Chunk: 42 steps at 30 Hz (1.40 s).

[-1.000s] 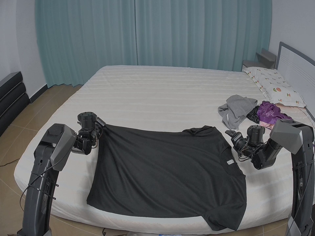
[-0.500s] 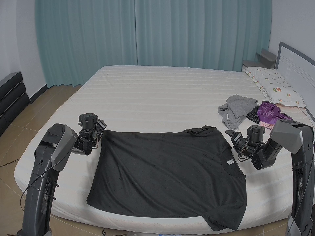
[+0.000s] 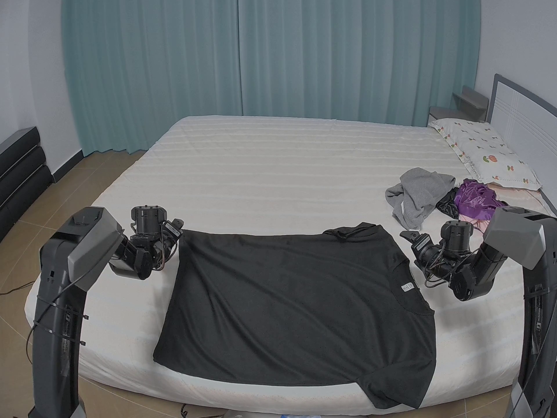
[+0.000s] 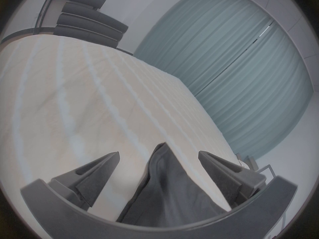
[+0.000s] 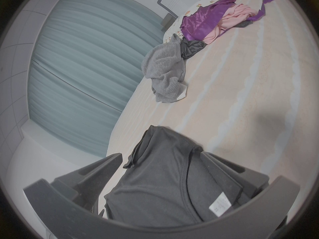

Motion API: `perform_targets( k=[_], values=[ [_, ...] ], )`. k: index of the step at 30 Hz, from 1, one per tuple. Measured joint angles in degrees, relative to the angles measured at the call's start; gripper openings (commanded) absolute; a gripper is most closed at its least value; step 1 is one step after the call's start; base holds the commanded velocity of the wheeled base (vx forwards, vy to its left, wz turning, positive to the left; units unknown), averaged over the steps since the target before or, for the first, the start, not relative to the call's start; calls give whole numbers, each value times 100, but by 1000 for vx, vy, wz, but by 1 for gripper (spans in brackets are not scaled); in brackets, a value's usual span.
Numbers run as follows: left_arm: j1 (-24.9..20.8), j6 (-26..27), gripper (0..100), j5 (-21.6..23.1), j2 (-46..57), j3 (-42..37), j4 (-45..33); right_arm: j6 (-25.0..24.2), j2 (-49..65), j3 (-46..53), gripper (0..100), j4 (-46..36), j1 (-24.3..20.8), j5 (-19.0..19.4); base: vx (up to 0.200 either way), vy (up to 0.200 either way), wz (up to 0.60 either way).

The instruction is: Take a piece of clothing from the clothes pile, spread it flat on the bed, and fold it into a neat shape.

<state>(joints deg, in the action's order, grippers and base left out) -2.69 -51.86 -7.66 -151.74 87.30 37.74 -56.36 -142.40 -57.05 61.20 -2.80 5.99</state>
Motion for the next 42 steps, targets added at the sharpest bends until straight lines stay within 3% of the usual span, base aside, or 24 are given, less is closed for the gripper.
perform_targets(
  k=[16, 20, 31, 42],
  values=[
    [-68, -233, 100, 596, 2249, -4422, 1204, 362, 1217, 1858, 100, 211, -510, -16, 0, 0, 0],
    [-155, -397, 100, 756, 2717, -5227, 1401, 411, 1495, 2514, 100, 345, -647, -7, -50, 0, 0],
    [-315, -692, 100, 1304, 3291, -6196, 1582, 416, 1754, 3834, 100, 1454, -1051, 52, -200, 0, 0],
    [-334, -699, 100, 1384, 3349, -6754, 2349, 408, 1685, 4133, 100, 1566, -1014, 63, 0, 0, 0]
  ],
)
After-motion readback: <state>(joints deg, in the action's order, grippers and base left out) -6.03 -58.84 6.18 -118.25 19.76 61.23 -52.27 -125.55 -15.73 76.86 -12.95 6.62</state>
